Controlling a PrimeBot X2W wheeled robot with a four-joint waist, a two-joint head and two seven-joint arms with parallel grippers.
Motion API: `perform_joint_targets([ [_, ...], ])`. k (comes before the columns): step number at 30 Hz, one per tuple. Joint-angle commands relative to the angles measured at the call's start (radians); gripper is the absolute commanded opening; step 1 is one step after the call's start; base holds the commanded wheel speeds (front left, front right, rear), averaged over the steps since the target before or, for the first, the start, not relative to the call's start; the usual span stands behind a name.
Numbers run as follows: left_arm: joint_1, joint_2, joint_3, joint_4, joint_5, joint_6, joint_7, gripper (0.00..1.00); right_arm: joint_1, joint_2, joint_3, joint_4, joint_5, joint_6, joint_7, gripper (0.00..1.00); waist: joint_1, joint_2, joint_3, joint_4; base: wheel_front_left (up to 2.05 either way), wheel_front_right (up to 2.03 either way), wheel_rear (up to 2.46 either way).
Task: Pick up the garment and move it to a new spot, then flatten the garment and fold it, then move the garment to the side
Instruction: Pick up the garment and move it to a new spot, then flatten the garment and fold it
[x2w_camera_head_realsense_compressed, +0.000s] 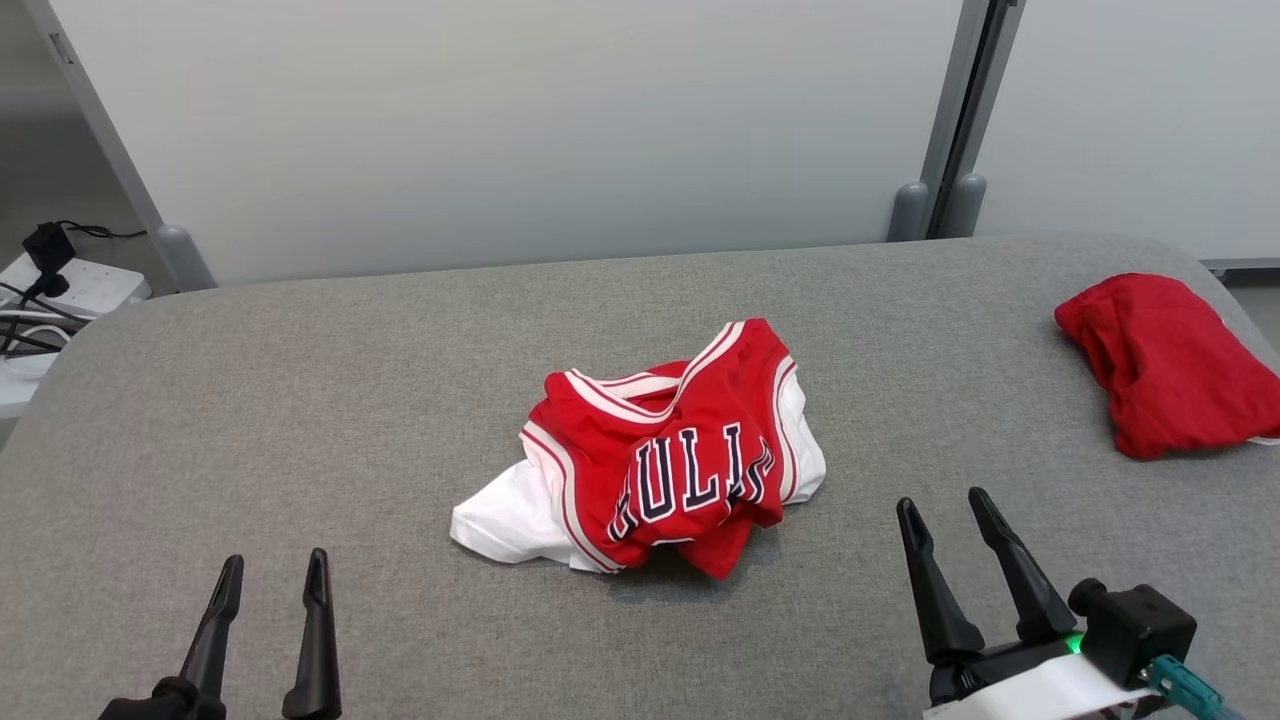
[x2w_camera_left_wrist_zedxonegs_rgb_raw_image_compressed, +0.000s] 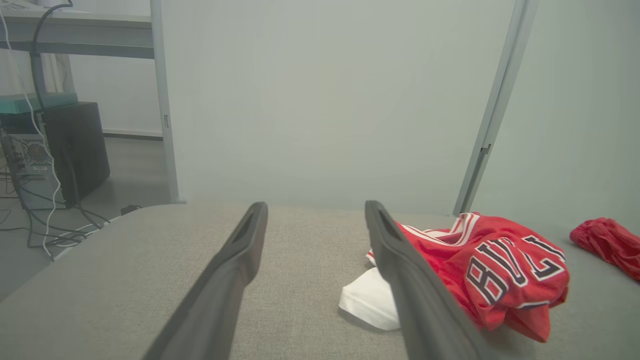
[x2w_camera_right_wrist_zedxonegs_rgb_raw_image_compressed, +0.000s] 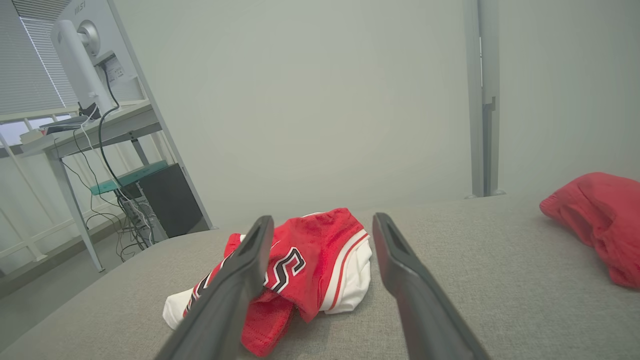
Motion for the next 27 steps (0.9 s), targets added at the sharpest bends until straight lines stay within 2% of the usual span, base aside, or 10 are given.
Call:
perform_joint_targets([
  [1, -0.024, 0.003, 0.034, -0.023, 0.006, 0.010, -0.006, 1.00, -0.015, -0.002, 0.025, -0.018, -0.012, 0.000, -0.006, 1.00, 0.0000, -0.0001, -0.003, -0.002, 0.00, 0.00, 0.00],
  [19, -0.007, 0.002, -0.002, -0.010, -0.016, 0.049, -0.006, 1.00, -0.012, -0.002, 0.047, 0.006, 0.003, 0.000, -0.006, 1.00, 0.0000, -0.0001, -0.007, -0.003, 0.00, 0.00, 0.00],
  [24, -0.022, 0.002, -0.023, 0.037, -0.084, 0.051, -0.006, 1.00, -0.014, -0.002, 0.048, 0.006, 0.002, 0.000, -0.006, 1.00, 0.0000, -0.0001, 0.003, -0.003, 0.00, 0.00, 0.00],
  [27, -0.072, 0.002, -0.038, 0.094, -0.148, 0.038, -0.006, 1.00, -0.018, -0.002, 0.054, 0.009, 0.001, 0.000, -0.006, 1.00, 0.0000, -0.0001, 0.018, -0.001, 0.00, 0.00, 0.00],
])
